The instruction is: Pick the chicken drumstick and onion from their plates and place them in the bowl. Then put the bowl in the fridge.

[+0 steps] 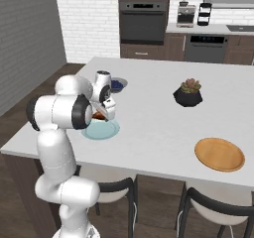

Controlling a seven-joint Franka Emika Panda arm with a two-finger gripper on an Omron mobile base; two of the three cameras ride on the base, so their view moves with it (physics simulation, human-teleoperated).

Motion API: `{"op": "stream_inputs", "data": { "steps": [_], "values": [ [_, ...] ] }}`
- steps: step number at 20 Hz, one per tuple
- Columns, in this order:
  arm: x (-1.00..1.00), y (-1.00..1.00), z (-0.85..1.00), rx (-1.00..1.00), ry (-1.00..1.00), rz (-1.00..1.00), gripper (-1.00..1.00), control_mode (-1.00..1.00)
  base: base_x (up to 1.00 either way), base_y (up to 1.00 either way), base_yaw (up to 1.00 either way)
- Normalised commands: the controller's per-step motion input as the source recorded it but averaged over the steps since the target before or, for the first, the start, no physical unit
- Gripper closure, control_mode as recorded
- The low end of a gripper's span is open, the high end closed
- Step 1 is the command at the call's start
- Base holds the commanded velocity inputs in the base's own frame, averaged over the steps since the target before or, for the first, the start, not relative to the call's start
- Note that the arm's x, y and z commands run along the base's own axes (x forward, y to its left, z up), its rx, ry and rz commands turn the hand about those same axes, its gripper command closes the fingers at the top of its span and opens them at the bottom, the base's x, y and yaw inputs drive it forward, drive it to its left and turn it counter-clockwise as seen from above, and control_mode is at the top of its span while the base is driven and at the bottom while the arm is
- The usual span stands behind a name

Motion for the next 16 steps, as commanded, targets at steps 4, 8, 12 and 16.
{"op": "stream_inputs", "data": {
  "steps": [4, 8, 12, 16],
  "values": [
    [-1.0, -0.45, 0.5, -0.04, -0.03, 0.2, 1.0, -1.0, 0.0, 0.0, 0.0],
    [-0.98, -0.16, 0.21, -0.01, -0.03, 0.17, 1.0, -1.0, 0.0, 0.0, 0.0],
    [-0.92, -0.03, 0.22, 0.0, 0.0, 0.01, 1.0, -1.0, 0.0, 0.0, 0.0],
    [0.0, 0.0, 0.0, 0.0, 0.0, 0.0, 1.0, 1.0, -0.16, -0.65, 0.0]
  ]
}}
